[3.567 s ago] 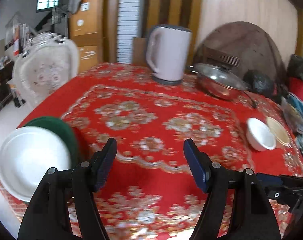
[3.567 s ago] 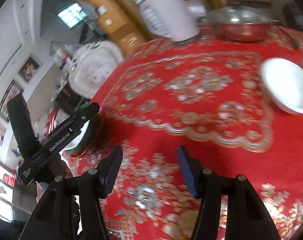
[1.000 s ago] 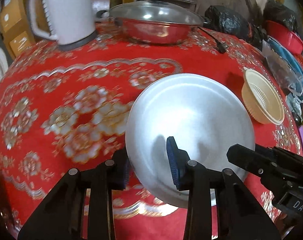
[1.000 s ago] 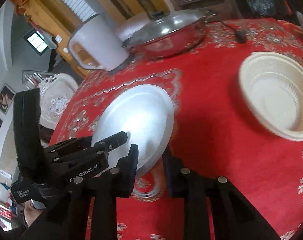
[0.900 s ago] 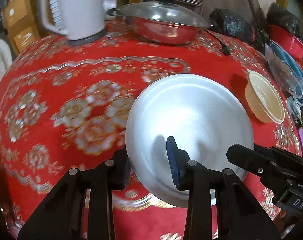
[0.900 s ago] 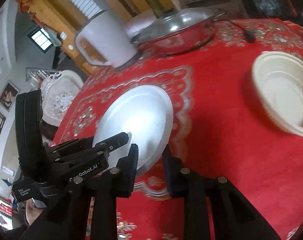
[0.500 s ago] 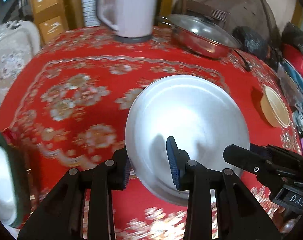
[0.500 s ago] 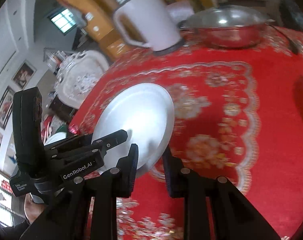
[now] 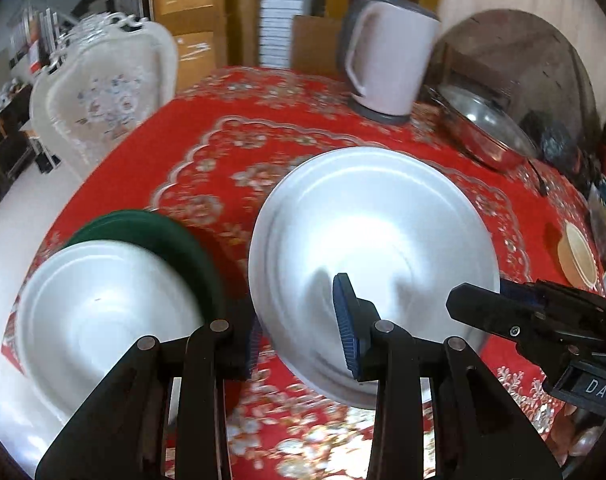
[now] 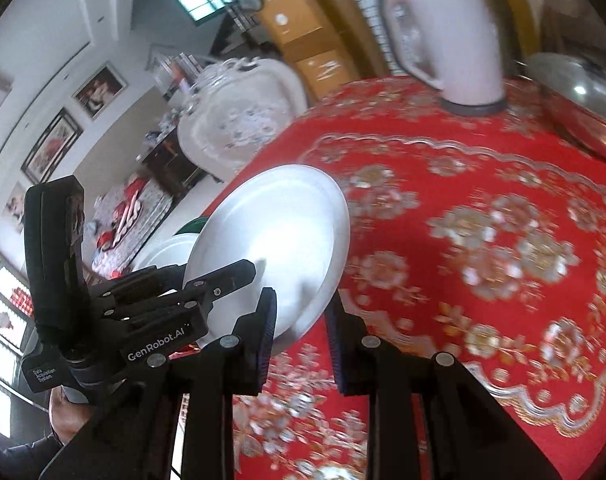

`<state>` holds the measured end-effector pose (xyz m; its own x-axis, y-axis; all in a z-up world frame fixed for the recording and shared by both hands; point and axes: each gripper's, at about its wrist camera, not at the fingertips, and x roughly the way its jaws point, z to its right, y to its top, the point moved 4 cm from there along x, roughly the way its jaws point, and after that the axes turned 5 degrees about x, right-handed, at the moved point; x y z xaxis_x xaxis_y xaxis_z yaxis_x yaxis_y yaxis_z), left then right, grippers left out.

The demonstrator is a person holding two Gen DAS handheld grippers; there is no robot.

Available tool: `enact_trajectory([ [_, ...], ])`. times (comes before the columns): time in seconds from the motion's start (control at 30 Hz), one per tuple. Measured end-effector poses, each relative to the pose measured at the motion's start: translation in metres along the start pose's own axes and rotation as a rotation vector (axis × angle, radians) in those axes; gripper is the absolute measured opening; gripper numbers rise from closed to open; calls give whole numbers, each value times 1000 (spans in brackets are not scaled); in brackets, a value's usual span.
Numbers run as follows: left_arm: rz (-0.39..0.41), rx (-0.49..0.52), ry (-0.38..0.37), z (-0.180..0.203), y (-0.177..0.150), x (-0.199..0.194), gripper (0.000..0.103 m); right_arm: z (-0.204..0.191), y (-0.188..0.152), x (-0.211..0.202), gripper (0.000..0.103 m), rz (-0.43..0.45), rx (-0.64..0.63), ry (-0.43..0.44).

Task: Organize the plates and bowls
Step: 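Lift the white plate with both grippers and carry it over the stack, then lower the white plate into the green bowl with both grippers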

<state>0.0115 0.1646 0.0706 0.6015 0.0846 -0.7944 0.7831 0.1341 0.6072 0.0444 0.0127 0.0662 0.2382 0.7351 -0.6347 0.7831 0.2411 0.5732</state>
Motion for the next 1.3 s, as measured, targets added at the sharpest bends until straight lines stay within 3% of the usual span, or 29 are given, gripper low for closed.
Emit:
enact_trajectory([
  [0.4,19,-70,63,-54,-18,-16,33,-52,0,36,25,-53,-81,45],
  [1.0,37,-130,124,-103,-38,-32,33,-98,-7,69,27,-115,-145,70],
  [1.3,10,-195,133,-133,-53,-22,33,-115,-14,98,27,-176,-166,68],
])
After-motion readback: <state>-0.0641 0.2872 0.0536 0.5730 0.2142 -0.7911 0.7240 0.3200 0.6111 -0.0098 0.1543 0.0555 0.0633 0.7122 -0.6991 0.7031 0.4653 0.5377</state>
